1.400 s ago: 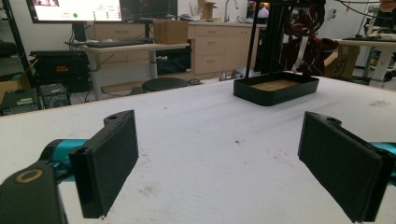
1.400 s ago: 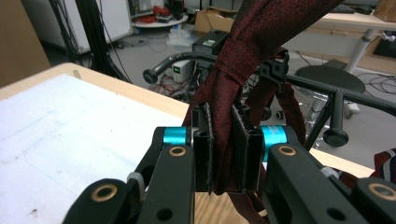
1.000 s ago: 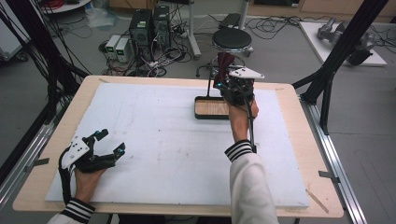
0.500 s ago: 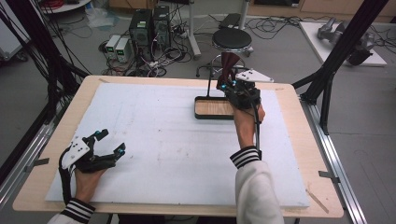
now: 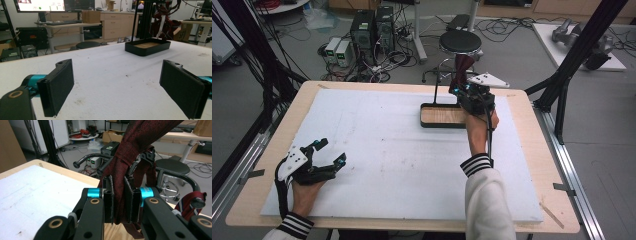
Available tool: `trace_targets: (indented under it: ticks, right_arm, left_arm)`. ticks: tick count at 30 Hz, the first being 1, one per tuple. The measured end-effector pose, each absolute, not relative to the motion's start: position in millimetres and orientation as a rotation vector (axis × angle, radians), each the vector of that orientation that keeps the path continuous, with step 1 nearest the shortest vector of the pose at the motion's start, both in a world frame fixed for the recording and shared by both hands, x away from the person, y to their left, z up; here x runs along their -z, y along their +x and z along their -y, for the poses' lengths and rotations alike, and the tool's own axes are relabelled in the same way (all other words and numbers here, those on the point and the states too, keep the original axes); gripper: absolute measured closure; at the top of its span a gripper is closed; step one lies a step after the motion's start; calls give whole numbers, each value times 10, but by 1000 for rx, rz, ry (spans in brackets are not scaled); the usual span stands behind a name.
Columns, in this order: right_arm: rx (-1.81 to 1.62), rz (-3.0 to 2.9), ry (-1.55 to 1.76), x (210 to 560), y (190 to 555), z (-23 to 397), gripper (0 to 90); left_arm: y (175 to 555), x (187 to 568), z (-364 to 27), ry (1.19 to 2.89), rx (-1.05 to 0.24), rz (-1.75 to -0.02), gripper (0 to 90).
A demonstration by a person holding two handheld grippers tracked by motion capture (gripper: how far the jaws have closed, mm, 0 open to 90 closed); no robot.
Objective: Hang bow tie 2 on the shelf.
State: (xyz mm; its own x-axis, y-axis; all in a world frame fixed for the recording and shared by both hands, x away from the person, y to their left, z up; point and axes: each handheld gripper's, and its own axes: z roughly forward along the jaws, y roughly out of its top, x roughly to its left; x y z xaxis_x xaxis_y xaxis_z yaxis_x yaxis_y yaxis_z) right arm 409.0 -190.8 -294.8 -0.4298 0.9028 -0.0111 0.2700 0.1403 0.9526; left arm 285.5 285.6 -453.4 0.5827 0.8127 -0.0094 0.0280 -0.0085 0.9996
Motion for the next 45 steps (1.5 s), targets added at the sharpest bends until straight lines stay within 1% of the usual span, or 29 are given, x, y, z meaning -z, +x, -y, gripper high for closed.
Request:
trace_targets:
  ticks: [19, 45]
  right_arm:
    - [-1263, -1853, 1142, 3082, 4342, 1781, 800]
    - [-1215, -1944, 1215, 3287, 4509, 1700, 799]
  left_arm:
    - [2856, 4535, -2857, 1461, -724, -759, 126]
    - [2855, 4535, -2859, 1460, -723, -762, 126]
